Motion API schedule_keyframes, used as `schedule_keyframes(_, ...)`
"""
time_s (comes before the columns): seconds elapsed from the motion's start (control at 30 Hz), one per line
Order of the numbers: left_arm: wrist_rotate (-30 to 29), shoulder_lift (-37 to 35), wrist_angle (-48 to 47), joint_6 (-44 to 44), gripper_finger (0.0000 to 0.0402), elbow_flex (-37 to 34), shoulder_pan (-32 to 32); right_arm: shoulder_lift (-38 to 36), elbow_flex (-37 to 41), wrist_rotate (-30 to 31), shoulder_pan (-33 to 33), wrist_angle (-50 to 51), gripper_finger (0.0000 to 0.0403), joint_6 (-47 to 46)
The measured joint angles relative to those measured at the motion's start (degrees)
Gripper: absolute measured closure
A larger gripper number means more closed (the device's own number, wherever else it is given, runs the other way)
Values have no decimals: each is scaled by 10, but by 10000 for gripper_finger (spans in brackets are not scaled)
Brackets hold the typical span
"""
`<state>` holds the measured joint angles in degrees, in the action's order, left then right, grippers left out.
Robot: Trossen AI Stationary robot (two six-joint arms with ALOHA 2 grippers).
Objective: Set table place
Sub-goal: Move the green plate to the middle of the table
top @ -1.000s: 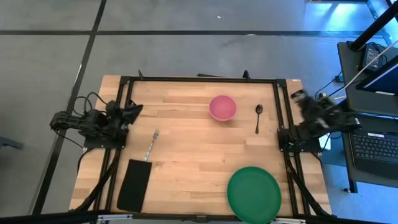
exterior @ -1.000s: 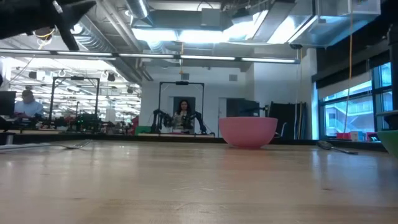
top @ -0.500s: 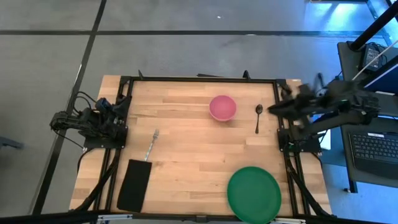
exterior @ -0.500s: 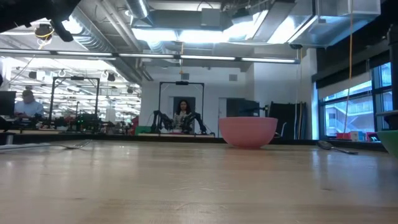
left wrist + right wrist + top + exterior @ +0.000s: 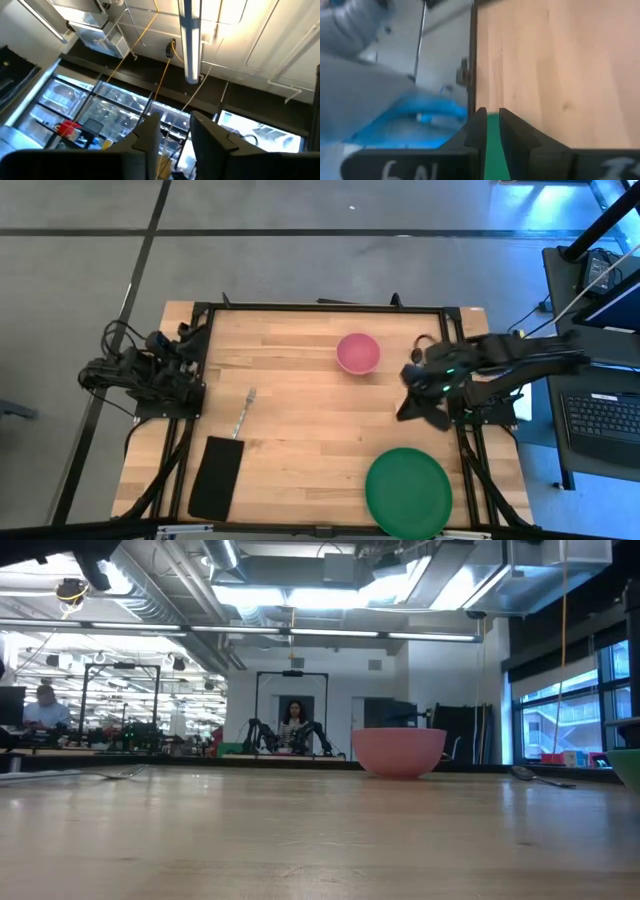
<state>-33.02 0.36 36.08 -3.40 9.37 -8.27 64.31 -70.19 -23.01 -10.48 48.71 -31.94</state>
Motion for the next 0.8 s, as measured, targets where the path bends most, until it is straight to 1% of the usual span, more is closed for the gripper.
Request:
schedule_keyframes(0.2, -5, 0, -7, -4, 257, 32, 0, 105, 9, -73, 0, 33, 349, -5)
schedule_keyframes(0.33, -4, 0, -2, -4, 250, 39, 0, 161, 9, -81, -2, 29, 349, 9)
schedule_keyframes(0.43, -5, 0, -9, 18, 252, 39, 0, 189, 9, -81, -2, 18, 349, 17)
schedule_keyframes(0.57, -5, 0, -9, 24, 254, 39, 0, 208, 9, -81, -2, 8, 349, 20)
schedule_keyframes(0.7, -5, 0, -9, 24, 254, 39, 0, 207, 9, -80, -2, 7, 349, 7)
schedule_keyframes(0.8, -5, 0, -9, 25, 255, 39, 0, 196, 9, -53, -3, 7, 349, -7)
